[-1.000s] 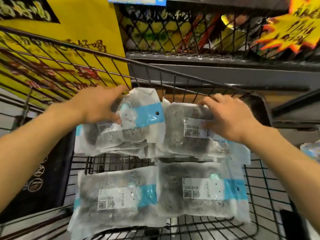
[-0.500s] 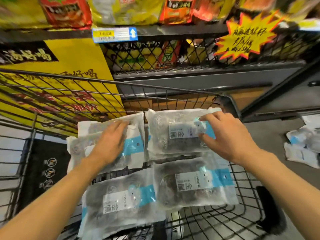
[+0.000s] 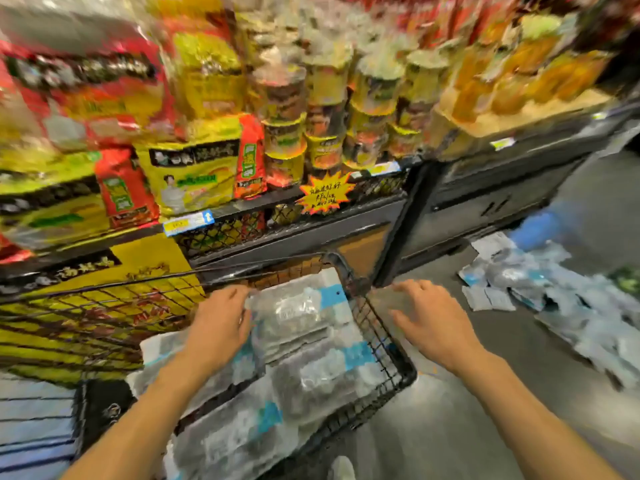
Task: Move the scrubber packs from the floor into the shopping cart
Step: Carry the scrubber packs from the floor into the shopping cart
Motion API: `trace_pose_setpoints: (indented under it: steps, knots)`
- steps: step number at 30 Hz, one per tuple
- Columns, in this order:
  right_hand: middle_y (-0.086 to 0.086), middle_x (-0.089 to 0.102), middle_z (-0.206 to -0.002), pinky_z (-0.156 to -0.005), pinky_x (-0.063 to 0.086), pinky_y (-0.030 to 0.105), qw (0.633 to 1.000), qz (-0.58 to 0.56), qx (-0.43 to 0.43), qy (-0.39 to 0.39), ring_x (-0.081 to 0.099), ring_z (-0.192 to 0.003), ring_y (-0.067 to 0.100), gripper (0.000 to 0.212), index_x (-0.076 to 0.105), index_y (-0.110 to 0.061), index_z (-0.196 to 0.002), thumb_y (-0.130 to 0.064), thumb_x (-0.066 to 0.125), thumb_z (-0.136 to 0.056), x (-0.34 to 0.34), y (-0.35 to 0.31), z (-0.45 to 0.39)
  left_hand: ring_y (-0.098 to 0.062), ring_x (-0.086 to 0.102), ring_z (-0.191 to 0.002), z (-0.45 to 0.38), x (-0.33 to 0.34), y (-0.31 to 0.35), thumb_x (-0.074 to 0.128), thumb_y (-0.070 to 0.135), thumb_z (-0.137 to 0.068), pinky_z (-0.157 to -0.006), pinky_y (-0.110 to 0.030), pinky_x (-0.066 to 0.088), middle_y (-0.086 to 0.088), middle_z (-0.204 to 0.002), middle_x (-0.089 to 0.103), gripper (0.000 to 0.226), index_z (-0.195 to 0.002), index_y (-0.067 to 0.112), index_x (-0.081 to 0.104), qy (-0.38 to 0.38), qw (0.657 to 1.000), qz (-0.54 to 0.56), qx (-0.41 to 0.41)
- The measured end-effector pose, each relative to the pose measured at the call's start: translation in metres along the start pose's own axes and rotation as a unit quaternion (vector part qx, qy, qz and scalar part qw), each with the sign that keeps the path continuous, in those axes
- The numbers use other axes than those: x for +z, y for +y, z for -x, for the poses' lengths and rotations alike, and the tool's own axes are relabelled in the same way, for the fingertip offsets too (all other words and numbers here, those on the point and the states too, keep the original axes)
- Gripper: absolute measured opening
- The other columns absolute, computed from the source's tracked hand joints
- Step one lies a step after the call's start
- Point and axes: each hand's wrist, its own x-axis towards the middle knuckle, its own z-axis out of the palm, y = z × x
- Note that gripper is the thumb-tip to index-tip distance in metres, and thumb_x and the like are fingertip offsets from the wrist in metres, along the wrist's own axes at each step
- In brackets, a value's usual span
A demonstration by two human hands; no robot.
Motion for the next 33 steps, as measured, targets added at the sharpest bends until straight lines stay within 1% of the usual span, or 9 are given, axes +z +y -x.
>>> trace_pose_setpoints:
  steps: [4, 7, 11, 14, 17, 20, 22, 27, 33]
  knots:
    - [0.003, 0.058, -0.138, -0.102, 0.045, 0.041, 0.992, -0.029, 0.109, 0.058, 0.051, -0.13, 0.028, 0.049, 0.053, -0.025, -0.141, -0.047, 0.059, -0.097, -0.064, 0.086, 0.076, -0.031, 0.06, -0.118, -0.017, -0.035, 0.09, 0.06, 0.022, -0.097, -0.095, -0.046, 0.051, -0.005, -0.131, 0.061, 0.036, -0.132, 0.019, 0.059, -0.053, 0.995, 0.005, 0.087]
    - [0.0, 0.059, -0.137, -0.102, 0.044, 0.039, 0.975, -0.051, 0.186, 0.111, 0.052, -0.129, 0.025, 0.047, 0.053, -0.028, -0.139, -0.047, 0.06, -0.096, -0.099, 0.161, 0.13, -0.027, 0.059, -0.118, -0.046, -0.045, 0.184, 0.059, 0.022, -0.096, -0.096, -0.046, 0.05, 0.001, -0.134, 0.058, 0.036, -0.133, 0.026, 0.059, -0.05, 0.984, 0.033, 0.167]
    - [0.004, 0.061, -0.136, -0.1, 0.045, 0.039, 0.947, -0.066, 0.279, 0.147, 0.053, -0.129, 0.028, 0.049, 0.053, -0.027, -0.139, -0.047, 0.062, -0.095, -0.125, 0.256, 0.186, -0.023, 0.054, -0.126, -0.081, -0.048, 0.356, 0.056, 0.029, -0.099, -0.102, -0.042, 0.048, 0.004, -0.144, 0.053, 0.041, -0.14, 0.029, 0.053, -0.037, 0.954, 0.019, 0.296]
    - [0.003, 0.06, -0.139, -0.101, 0.046, 0.038, 0.928, -0.087, 0.322, 0.169, 0.053, -0.131, 0.027, 0.052, 0.053, -0.028, -0.14, -0.049, 0.063, -0.093, -0.139, 0.327, 0.223, -0.023, 0.052, -0.131, -0.095, -0.038, 0.489, 0.057, 0.032, -0.099, -0.105, -0.041, 0.047, 0.002, -0.148, 0.05, 0.046, -0.144, 0.026, 0.051, -0.044, 0.923, 0.019, 0.382]
    - [0.004, 0.059, -0.139, -0.099, 0.045, 0.037, 0.907, -0.097, 0.373, 0.171, 0.053, -0.13, 0.028, 0.053, 0.052, -0.029, -0.141, -0.051, 0.064, -0.094, -0.155, 0.398, 0.254, -0.027, 0.055, -0.128, -0.098, -0.022, 0.601, 0.057, 0.031, -0.097, -0.102, -0.043, 0.048, -0.001, -0.144, 0.053, 0.045, -0.141, 0.022, 0.053, -0.061, 0.888, 0.036, 0.455]
    - [0.004, 0.058, -0.142, -0.104, 0.045, 0.039, 0.89, -0.114, 0.402, 0.184, 0.053, -0.131, 0.028, 0.055, 0.052, -0.028, -0.14, -0.051, 0.064, -0.091, -0.167, 0.462, 0.272, -0.027, 0.058, -0.124, -0.106, -0.012, 0.68, 0.057, 0.028, -0.097, -0.101, -0.042, 0.049, -0.003, -0.139, 0.059, 0.042, -0.138, 0.019, 0.056, -0.051, 0.873, 0.069, 0.481]
    - [0.003, 0.059, -0.14, -0.101, 0.047, 0.04, 0.881, -0.127, 0.415, 0.189, 0.055, -0.129, 0.028, 0.054, 0.053, -0.028, -0.138, -0.051, 0.066, -0.091, -0.175, 0.495, 0.275, -0.027, 0.057, -0.125, -0.119, -0.005, 0.718, 0.057, 0.028, -0.098, -0.101, -0.042, 0.049, -0.003, -0.14, 0.058, 0.044, -0.141, 0.02, 0.054, -0.042, 0.868, 0.066, 0.49]
    - [0.001, 0.059, -0.14, -0.1, 0.047, 0.038, 0.876, -0.128, 0.425, 0.188, 0.054, -0.129, 0.027, 0.051, 0.053, -0.028, -0.138, -0.048, 0.065, -0.092, -0.19, 0.569, 0.258, -0.027, 0.052, -0.132, -0.166, 0.037, 0.787, 0.054, 0.033, -0.101, -0.104, -0.041, 0.046, -0.003, -0.15, 0.05, 0.049, -0.148, 0.023, 0.046, -0.092, 0.877, 0.01, 0.471]
    - [0.001, 0.057, -0.142, -0.103, 0.046, 0.041, 0.868, -0.133, 0.447, 0.173, 0.052, -0.131, 0.026, 0.055, 0.05, -0.029, -0.14, -0.052, 0.062, -0.092, -0.206, 0.677, 0.212, -0.027, 0.051, -0.133, -0.232, 0.096, 0.886, 0.052, 0.035, -0.101, -0.105, -0.043, 0.045, -0.002, -0.151, 0.048, 0.05, -0.149, 0.024, 0.044, -0.134, 0.856, -0.041, 0.498]
